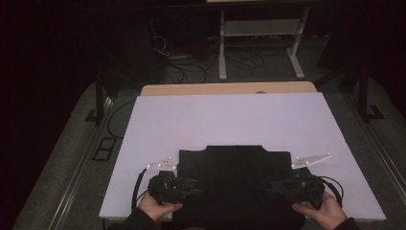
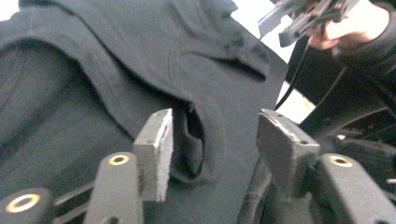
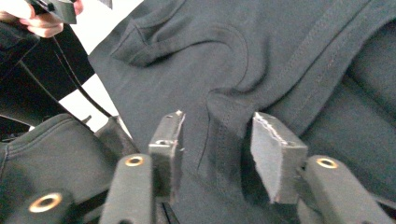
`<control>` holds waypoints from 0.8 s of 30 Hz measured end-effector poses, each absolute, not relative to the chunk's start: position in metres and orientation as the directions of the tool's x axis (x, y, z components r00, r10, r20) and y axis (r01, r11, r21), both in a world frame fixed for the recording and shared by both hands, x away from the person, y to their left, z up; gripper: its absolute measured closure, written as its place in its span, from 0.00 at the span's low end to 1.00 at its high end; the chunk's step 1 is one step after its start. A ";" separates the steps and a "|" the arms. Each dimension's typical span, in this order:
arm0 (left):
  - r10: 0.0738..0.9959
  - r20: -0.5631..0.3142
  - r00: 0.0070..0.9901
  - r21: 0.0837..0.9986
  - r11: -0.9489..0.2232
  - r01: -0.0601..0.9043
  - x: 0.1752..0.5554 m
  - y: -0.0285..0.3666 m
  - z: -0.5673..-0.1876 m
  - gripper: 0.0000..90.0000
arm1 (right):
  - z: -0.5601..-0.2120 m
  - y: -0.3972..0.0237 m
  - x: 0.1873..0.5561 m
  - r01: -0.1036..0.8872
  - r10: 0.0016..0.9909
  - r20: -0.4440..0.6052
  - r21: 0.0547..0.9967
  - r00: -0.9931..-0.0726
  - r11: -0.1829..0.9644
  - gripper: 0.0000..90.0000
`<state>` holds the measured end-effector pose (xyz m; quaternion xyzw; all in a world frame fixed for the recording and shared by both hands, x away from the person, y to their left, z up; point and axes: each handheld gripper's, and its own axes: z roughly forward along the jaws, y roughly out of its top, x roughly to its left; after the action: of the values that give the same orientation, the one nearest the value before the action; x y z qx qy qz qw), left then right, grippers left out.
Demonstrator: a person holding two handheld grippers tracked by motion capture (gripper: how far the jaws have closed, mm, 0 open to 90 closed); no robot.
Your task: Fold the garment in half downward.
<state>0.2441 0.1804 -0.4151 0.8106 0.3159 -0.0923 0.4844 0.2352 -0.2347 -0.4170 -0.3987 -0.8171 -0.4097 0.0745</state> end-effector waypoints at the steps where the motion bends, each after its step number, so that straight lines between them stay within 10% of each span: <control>1: 0.418 -0.454 0.787 0.730 -0.331 0.598 0.244 0.181 -0.415 0.42 | -0.416 -0.235 0.235 0.709 0.589 0.447 0.615 -0.673 0.344 0.54; 13: 0.422 -0.453 0.785 0.746 -0.303 0.593 0.252 0.189 -0.406 0.15 | -0.405 -0.240 0.243 0.677 0.614 0.392 0.655 -0.685 0.336 0.15; 24: 0.417 -0.401 0.816 0.734 -0.387 0.558 0.261 0.189 -0.406 0.00 | -0.401 -0.252 0.257 0.668 0.608 0.383 0.656 -0.696 0.351 0.00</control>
<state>0.2607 0.1885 -0.4058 0.8293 0.2939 -0.0753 0.4694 0.2567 -0.2519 -0.4013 -0.3882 -0.8212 -0.4167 0.0360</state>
